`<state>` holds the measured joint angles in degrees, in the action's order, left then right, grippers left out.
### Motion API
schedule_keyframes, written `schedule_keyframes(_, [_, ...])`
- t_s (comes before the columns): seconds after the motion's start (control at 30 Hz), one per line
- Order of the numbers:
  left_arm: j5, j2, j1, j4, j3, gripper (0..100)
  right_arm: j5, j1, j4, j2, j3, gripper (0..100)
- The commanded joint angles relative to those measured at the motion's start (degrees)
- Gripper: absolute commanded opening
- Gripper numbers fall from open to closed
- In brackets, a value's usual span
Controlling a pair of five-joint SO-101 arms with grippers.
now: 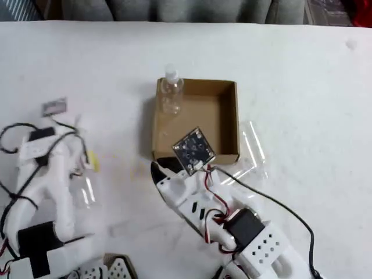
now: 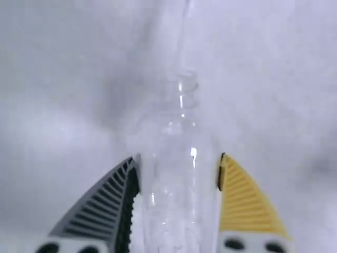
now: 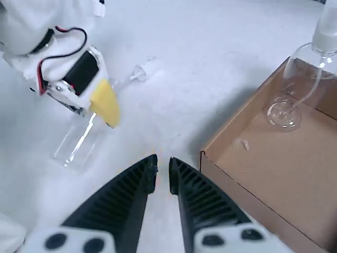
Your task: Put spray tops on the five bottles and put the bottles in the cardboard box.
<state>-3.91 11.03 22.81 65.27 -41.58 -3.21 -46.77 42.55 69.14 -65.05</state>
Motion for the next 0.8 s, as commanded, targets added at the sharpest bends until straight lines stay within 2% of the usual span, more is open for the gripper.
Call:
schedule_keyframes(0.0, [1.93, 2.15, 6.9, 3.96, 8.62, 3, 0.44, 0.31, 0.22, -0.22, 2.11, 1.5])
schedule_keyframes(0.13, [2.46, 2.15, 9.71, 5.36, 11.69, 3, 0.44, 0.31, 0.22, -0.22, 2.11, 1.5])
schedule_keyframes(0.27, [7.12, -0.66, 11.56, 6.07, 13.36, 3, 0.44, 0.31, 0.22, -0.22, 2.11, 1.5])
schedule_keyframes(0.47, [14.15, -18.86, 15.69, 7.56, 23.91, 3, 0.44, 0.31, 0.22, -0.22, 2.11, 1.5])
schedule_keyframes(0.6, [18.37, -30.29, 15.87, 15.03, 36.04, 3, 0.44, 0.31, 0.22, -0.22, 2.11, 1.5])
schedule_keyframes(0.77, [17.93, -40.13, 15.78, 26.11, 51.96, 3, 0.44, 0.31, 0.22, -0.22, 2.11, 1.5])
